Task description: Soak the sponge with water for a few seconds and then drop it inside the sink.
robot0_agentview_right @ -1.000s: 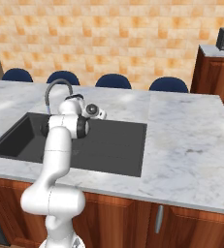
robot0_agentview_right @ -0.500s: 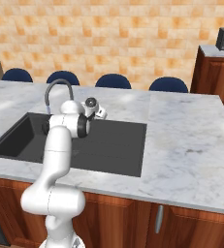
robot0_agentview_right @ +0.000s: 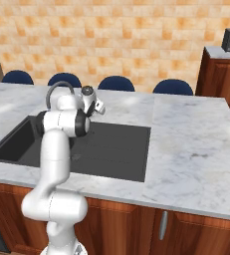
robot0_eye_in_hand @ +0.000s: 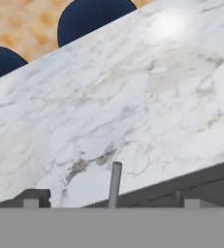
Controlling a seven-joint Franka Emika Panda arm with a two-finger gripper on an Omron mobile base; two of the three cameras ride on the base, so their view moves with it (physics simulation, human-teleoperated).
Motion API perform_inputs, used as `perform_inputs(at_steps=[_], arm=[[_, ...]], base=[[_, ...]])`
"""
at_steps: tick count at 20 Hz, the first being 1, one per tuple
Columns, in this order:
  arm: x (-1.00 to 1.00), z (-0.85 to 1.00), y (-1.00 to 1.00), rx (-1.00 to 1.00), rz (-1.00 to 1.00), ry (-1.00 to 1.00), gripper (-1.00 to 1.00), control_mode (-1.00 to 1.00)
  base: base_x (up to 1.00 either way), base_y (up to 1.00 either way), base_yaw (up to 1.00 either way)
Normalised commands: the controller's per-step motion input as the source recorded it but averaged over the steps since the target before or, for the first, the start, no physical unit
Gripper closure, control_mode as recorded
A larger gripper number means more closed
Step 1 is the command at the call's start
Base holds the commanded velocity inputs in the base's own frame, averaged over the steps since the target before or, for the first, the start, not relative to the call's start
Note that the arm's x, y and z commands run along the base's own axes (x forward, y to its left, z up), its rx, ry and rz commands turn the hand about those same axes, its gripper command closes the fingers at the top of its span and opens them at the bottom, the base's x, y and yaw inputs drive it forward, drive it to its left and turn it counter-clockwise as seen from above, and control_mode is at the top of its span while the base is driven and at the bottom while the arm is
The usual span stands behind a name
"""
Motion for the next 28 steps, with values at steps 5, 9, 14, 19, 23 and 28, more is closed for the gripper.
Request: perform_inputs(at_steps=[5, 9, 14, 19, 23, 28], arm=[[-0.75, 0.14, -0.21, 0.03, 0.0, 0.04, -1.0, -1.0], [-0.59, 0.28, -0.37, 0.0, 0.0, 0.0, -1.0, -1.0], [-0.6, 0.43, -0.36, 0.0, 0.0, 0.0, -1.0, -1.0], [-0.72, 0.38, -0.08, 0.0, 0.0, 0.0, -1.0, -1.0], [-0.9, 0.17, 0.0, 0.0, 0.0, 0.0, -1.0, -1.0], [-0.93, 0.11, 0.0, 0.0, 0.0, 0.0, -1.0, -1.0]], base=[[0.0, 0.0, 0.0], [0.0, 0.0, 0.0], [0.0, 0.0, 0.0], [0.0, 0.0, 0.0], [0.0, 0.0, 0.0], [0.0, 0.0, 0.0]])
